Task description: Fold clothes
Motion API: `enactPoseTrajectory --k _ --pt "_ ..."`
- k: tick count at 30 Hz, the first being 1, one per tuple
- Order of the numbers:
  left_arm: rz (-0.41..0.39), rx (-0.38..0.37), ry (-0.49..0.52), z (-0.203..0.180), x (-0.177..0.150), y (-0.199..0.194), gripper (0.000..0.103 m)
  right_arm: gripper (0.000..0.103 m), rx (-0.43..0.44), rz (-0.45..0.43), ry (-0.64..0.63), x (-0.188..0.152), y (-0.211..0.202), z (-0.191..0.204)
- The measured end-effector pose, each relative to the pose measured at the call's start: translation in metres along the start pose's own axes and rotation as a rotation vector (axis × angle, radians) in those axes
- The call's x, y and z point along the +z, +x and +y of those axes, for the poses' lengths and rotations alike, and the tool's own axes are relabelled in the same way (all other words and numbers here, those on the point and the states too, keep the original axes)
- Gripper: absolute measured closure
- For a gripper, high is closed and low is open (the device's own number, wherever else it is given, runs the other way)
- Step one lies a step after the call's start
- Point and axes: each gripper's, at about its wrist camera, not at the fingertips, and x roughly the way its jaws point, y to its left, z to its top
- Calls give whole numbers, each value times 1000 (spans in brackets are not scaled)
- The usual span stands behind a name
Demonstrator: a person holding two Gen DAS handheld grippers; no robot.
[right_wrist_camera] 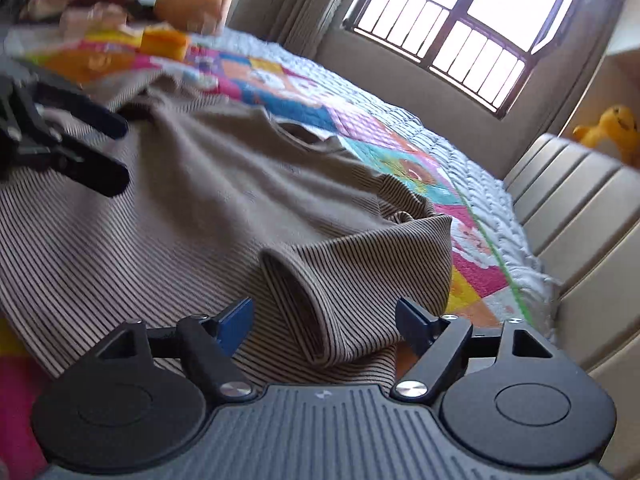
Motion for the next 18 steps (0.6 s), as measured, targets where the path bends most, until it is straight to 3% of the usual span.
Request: enactPoseTrajectory --k 3,4,5,6,9,13,15,18 --pt "-63 16 -45 23 -1 -23 0 51 -2 19 106 4 19 -12" --pt "-95 49 -62 37 0 -34 0 74 9 21 143 8 23 -19" --pt "-126 86 -81 51 1 -45 0 86 0 15 166 14 24 -26" --pt "-157 123 -100 64 3 -56 0 86 -15 6 185 21 24 -34" --pt "-139 303 -252 120 3 -73 0 87 -112 -46 262 45 23 -86" --pt "-176 312 -511 184 -23 -85 0 91 -260 -118 420 83 12 -168" --pt "-218 287 -532 189 -29 -88 0 92 -296 -161 476 104 3 -197" --pt "-242 289 -518 189 -31 -88 0 101 -267 -230 471 139 -9 -197"
